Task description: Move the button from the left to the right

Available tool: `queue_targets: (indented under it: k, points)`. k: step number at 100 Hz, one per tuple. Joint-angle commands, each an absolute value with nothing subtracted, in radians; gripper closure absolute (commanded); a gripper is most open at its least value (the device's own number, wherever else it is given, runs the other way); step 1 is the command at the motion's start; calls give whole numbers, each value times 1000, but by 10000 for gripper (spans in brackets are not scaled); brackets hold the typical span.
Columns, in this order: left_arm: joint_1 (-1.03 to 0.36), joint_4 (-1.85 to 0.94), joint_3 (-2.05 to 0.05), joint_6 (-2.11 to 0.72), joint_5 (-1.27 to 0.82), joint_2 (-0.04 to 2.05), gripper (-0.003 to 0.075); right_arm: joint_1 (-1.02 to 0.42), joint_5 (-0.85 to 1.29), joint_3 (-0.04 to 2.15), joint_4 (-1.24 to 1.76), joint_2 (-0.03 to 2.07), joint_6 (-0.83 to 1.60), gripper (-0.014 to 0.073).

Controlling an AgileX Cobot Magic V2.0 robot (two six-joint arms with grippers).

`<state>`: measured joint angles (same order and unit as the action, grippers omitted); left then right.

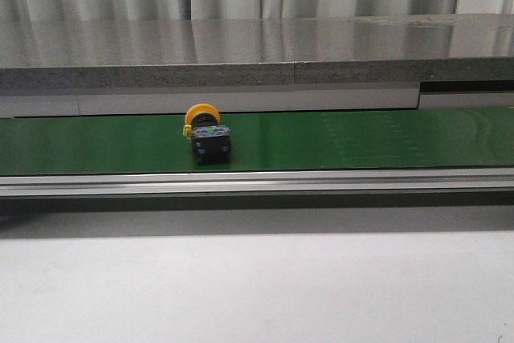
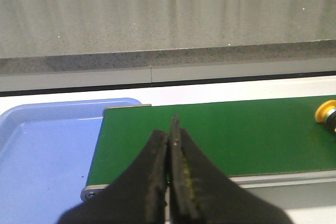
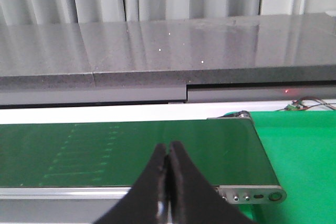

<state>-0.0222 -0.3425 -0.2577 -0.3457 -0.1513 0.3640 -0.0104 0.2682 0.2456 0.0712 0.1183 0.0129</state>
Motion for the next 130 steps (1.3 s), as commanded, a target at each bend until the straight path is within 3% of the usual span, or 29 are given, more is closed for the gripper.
queue_targets:
  k: [1, 50, 101, 115, 130]
  points:
    - [-29, -358, -286, -344, -76, 368, 741, -13, 282, 370, 77, 235, 14, 662]
    - [-29, -358, -286, -344, -76, 368, 741, -13, 622, 823, 157, 807, 14, 662]
    - [-29, -358, -286, -344, -76, 368, 741, -13, 703, 842, 251, 943, 31, 645]
    - [-29, -358, -286, -344, -76, 368, 741, -13, 708, 842, 251, 943, 31, 499]
    - [-29, -358, -286, -344, -76, 368, 741, -13, 708, 842, 251, 943, 31, 197]
